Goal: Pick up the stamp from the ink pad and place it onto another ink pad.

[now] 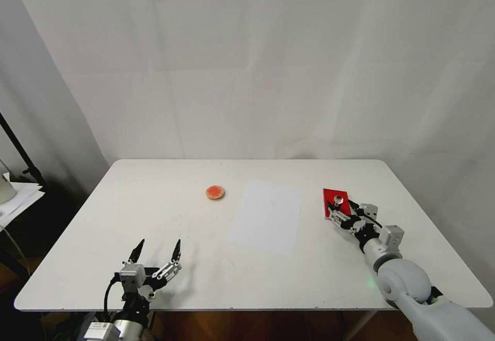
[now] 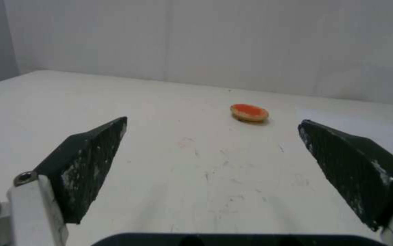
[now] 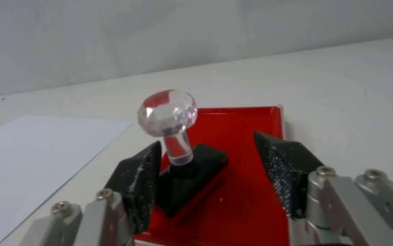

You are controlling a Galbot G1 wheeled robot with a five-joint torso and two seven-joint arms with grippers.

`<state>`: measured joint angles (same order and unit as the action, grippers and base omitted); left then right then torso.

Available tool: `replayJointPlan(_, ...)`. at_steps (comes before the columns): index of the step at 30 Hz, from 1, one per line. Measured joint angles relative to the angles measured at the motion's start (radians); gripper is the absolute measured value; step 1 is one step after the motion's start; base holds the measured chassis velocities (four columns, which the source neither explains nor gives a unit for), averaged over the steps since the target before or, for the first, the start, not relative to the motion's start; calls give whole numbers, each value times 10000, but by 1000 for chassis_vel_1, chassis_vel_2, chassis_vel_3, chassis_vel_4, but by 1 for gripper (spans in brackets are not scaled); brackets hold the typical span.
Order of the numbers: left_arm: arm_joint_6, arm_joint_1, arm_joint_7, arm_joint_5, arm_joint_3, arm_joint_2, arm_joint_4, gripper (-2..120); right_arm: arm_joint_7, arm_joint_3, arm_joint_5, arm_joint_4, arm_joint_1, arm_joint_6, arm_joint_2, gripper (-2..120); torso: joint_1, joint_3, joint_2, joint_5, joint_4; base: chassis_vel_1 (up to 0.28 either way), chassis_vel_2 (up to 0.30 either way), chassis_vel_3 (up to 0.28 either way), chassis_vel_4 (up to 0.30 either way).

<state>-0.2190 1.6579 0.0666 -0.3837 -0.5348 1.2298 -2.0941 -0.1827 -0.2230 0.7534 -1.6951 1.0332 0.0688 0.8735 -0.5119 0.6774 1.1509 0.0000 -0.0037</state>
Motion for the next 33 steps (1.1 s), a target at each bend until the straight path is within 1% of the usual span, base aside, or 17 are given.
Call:
replayJointPlan(5, 0, 0, 0, 0, 0, 0, 0, 100, -70, 13, -29, 23, -19, 19, -1, 32, 0, 0, 0, -1, 0, 0, 0, 0, 0)
replayJointPlan(6, 0, 0, 0, 0, 0, 0, 0, 100, -70, 13, -29, 23, -19, 19, -1, 32, 0, 0, 0, -1, 0, 0, 0, 0, 0)
replayJointPlan(10, 0, 0, 0, 0, 0, 0, 0, 100, -183, 54, -46, 14, -20, 55, 1, 15, 1, -1, 1, -2, 0, 0, 0, 0, 0)
replayJointPlan(13, 0, 0, 0, 0, 0, 0, 0, 100, -190, 55, -46, 10, -19, 55, 1, 15, 0, -1, 1, -2, 0, 0, 0, 0, 0)
replayJointPlan(17, 0, 0, 0, 0, 0, 0, 0, 100, -187, 53, -41, -11, -15, 54, 1, 11, 1, -1, 1, -1, 0, 0, 0, 0, 0)
replayJointPlan(26, 0, 1, 0, 0, 0, 0, 0, 100, -107, 43, 2, -117, -15, 65, -141, 11, 0, 0, 1, 4, 0, 0, 0, 0, 0)
replayJointPlan(28, 0, 0, 0, 0, 0, 0, 0, 100, -79, 3, 113, -409, -77, 98, -355, 11, -1, 1, 0, 6, 0, 0, 0, 0, 0)
replayJointPlan(30, 0, 0, 0, 0, 0, 0, 0, 100, -47, -6, 288, -712, -219, 146, -607, 11, 0, 0, 1, -2, 0, 0, 0, 0, 0)
replayJointPlan(31, 0, 0, 0, 0, 0, 0, 0, 100, -47, -6, 288, -712, -219, 146, -607, 11, 0, 0, 1, -2, 0, 0, 0, 0, 0)
replayJointPlan(33, 0, 0, 0, 0, 0, 0, 0, 100, 37, 290, 723, -1107, -653, 276, -1047, 11, 0, 0, 1, 1, -2, 0, 0, 0, 0)
